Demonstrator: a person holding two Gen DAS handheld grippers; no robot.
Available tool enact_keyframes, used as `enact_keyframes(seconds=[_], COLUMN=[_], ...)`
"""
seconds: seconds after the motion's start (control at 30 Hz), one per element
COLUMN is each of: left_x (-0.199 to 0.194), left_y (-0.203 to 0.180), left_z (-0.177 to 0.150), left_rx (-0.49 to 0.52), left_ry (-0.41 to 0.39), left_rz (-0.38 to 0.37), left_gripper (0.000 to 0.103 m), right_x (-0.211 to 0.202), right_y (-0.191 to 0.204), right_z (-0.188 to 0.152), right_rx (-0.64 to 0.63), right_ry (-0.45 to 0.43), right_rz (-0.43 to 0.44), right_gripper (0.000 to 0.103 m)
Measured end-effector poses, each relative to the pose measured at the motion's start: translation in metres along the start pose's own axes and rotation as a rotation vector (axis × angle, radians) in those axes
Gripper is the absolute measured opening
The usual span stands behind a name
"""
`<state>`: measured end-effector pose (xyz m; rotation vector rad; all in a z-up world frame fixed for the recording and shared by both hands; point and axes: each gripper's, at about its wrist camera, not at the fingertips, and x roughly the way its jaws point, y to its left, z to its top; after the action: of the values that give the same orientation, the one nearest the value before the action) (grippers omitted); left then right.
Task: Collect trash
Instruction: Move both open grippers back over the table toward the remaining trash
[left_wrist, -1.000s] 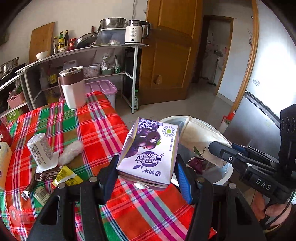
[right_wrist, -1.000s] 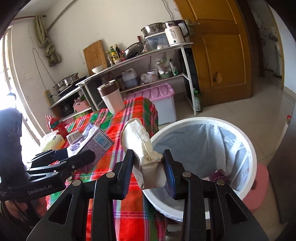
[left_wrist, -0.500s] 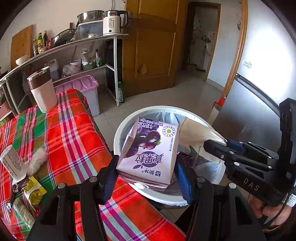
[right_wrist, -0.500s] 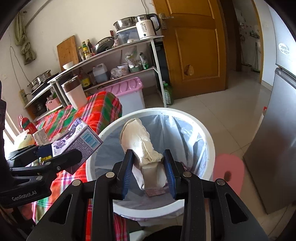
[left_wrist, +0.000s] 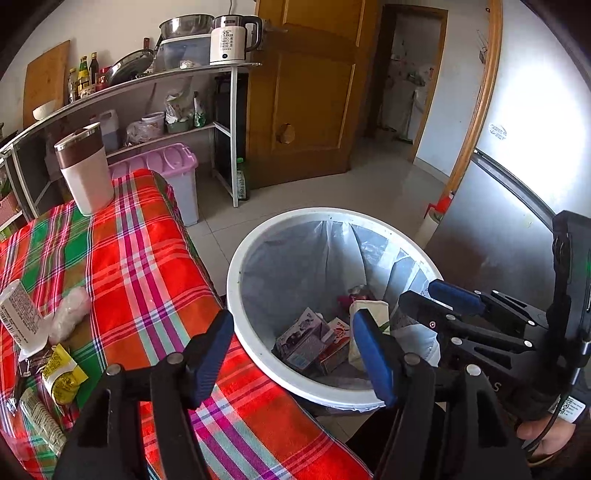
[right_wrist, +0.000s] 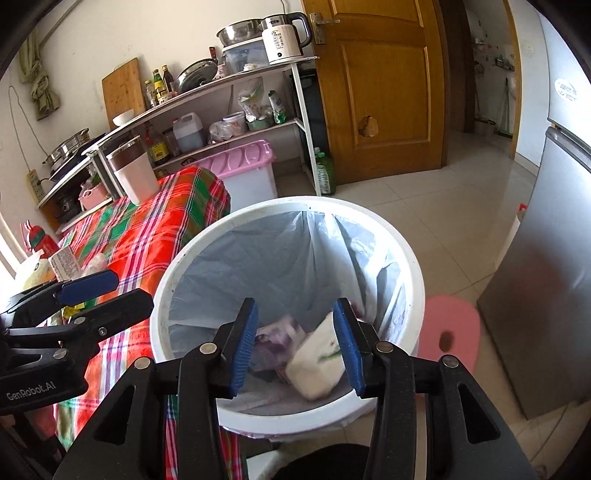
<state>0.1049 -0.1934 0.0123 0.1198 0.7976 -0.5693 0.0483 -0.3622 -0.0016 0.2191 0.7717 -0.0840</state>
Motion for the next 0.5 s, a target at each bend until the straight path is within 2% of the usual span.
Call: enact_keyframes(seconds=[0.37,0.5], left_x=[-0.031,-0.044], left_y=[0.025,0.04], left_z=[-0.01,-0.018], left_rx=[-0.042,-0.067], left_ry=[-0.055,-0.077], left_rz=[0.031,0.072], left_gripper=[0.072,0.073], right_x=[-0.013,-0.017], right_y=[0.024,0.04], right_z=[-0.001,-0.003], right_rx=[-0.023,-0.045], right_ry=[-0.038,-0.051], right_rz=[0.051,0.083], right_gripper=[0.046,0.047])
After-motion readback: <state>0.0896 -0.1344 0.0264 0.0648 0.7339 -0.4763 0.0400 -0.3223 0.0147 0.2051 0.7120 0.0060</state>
